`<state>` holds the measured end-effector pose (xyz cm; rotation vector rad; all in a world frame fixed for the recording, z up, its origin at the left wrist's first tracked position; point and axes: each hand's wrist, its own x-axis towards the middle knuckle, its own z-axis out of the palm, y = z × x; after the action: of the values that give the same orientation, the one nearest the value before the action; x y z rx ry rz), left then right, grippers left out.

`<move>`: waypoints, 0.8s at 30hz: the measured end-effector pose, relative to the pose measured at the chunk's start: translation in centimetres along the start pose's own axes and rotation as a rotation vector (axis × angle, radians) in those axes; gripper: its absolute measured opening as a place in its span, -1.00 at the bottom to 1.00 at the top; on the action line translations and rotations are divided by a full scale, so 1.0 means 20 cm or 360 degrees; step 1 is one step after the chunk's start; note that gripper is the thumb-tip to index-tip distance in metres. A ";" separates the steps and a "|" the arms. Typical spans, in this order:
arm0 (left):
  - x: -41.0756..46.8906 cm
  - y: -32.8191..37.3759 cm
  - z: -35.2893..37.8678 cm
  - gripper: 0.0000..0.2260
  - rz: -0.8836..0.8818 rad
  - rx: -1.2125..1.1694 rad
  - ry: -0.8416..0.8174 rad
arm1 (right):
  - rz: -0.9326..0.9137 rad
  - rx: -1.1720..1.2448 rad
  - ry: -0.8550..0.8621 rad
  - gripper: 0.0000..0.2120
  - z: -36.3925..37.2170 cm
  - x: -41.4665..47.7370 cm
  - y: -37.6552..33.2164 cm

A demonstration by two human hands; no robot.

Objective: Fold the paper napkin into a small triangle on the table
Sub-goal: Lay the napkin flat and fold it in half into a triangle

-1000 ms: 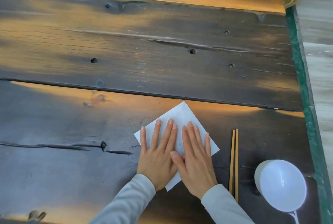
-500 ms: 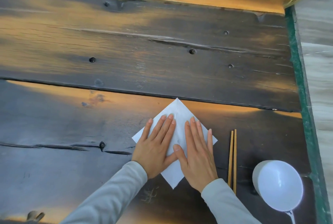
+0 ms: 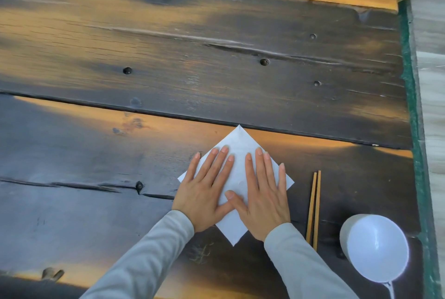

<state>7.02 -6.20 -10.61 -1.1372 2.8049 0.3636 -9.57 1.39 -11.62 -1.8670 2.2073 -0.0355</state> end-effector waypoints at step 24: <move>-0.11 -0.07 -0.01 -0.23 -0.0121 0.0007 -0.0038 | 0.0093 0.0052 -0.0027 -0.04 0.00 0.01 0.00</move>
<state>9.60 -5.72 -10.26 -1.2259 2.7319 0.3617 -9.50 1.27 -11.60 -1.7787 2.2350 -0.0445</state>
